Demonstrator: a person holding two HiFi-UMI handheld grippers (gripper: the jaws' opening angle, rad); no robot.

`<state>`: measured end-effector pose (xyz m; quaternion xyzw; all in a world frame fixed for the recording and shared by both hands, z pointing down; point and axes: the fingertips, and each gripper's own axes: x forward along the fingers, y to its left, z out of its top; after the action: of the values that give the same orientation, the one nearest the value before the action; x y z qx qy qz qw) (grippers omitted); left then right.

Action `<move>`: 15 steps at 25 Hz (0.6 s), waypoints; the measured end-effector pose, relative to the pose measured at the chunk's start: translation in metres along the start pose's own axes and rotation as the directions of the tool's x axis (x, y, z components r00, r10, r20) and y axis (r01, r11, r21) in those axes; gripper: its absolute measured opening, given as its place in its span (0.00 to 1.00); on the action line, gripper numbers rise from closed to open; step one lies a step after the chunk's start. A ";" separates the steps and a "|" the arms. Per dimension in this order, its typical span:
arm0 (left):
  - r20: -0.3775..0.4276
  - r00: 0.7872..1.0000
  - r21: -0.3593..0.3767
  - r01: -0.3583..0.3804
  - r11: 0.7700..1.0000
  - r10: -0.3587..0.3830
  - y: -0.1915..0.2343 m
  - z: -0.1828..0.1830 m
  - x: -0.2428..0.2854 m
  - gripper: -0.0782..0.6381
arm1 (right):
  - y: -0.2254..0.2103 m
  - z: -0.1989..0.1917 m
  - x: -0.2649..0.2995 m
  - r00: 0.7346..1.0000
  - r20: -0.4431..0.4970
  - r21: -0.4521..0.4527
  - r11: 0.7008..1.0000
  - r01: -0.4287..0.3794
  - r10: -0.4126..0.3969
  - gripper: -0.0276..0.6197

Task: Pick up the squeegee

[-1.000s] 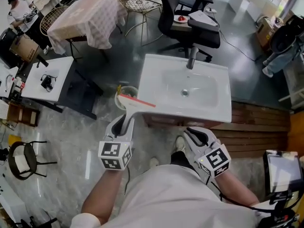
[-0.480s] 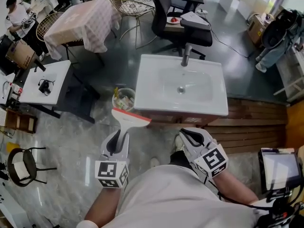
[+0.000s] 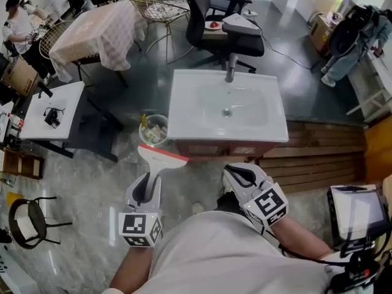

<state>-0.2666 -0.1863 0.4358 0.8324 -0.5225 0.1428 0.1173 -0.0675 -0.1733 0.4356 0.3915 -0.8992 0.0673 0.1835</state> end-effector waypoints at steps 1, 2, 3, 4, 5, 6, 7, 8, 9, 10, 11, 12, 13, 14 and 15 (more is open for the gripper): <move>0.002 1.000 0.000 0.001 1.000 -0.001 0.000 0.000 -0.001 0.25 | 0.002 0.000 0.000 1.000 0.000 -0.001 1.000 -0.001 0.001 0.07; 0.003 1.000 0.000 0.002 1.000 -0.002 0.001 -0.001 -0.002 0.25 | 0.003 0.000 0.001 1.000 0.001 -0.002 1.000 -0.002 0.002 0.07; 0.003 1.000 0.000 0.002 1.000 -0.002 0.001 -0.002 -0.002 0.25 | 0.005 0.000 0.001 1.000 0.002 -0.004 1.000 -0.003 0.003 0.07; 0.003 1.000 0.000 0.003 1.000 -0.003 0.001 -0.003 -0.002 0.25 | 0.006 0.000 0.001 1.000 0.003 -0.007 1.000 -0.003 0.003 0.07; 0.003 1.000 -0.001 0.004 1.000 -0.004 0.001 -0.004 -0.002 0.25 | 0.006 0.000 0.001 1.000 0.003 -0.010 1.000 -0.004 0.004 0.06; 0.002 1.000 -0.002 0.004 1.000 -0.004 0.001 -0.005 -0.002 0.25 | 0.007 0.000 0.001 1.000 0.003 -0.012 1.000 -0.004 0.004 0.06; 0.002 1.000 -0.002 0.005 1.000 -0.005 0.001 -0.005 -0.002 0.25 | 0.007 0.000 0.001 1.000 0.003 -0.015 1.000 -0.005 0.005 0.06; 0.001 1.000 -0.002 0.006 1.000 -0.006 0.001 -0.005 -0.001 0.25 | 0.007 0.000 0.002 1.000 0.003 -0.018 1.000 -0.004 0.004 0.06; 0.001 1.000 -0.001 0.008 1.000 -0.008 0.001 -0.005 -0.001 0.25 | 0.007 0.000 0.002 1.000 0.002 -0.019 1.000 -0.004 0.004 0.06; 0.002 1.000 0.001 0.009 1.000 -0.009 0.002 -0.005 -0.001 0.25 | 0.008 0.000 0.003 1.000 0.002 -0.019 1.000 -0.004 0.004 0.06; 0.002 1.000 0.004 0.010 1.000 -0.010 0.003 -0.005 0.000 0.25 | 0.009 0.002 0.004 1.000 0.003 -0.019 1.000 -0.005 0.005 0.06; 0.002 1.000 0.005 0.011 1.000 -0.011 0.004 -0.005 0.000 0.25 | 0.010 0.003 0.006 1.000 0.004 -0.018 1.000 -0.007 0.007 0.06; 0.002 1.000 0.006 0.012 1.000 -0.012 0.005 -0.005 0.000 0.25 | 0.011 0.004 0.007 1.000 0.005 -0.018 1.000 -0.008 0.008 0.06; 0.000 1.000 0.005 0.014 1.000 -0.014 0.005 -0.005 0.000 0.25 | 0.012 0.005 0.008 1.000 0.004 -0.018 1.000 -0.009 0.009 0.06; -0.002 1.000 0.003 0.016 1.000 -0.016 0.005 -0.006 0.001 0.25 | 0.012 0.005 0.008 1.000 0.004 -0.019 1.000 -0.010 0.010 0.06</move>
<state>-0.2717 -0.1871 0.4417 0.8365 -0.5156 0.1435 0.1174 -0.0833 -0.1718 0.4343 0.3856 -0.9020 0.0588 0.1851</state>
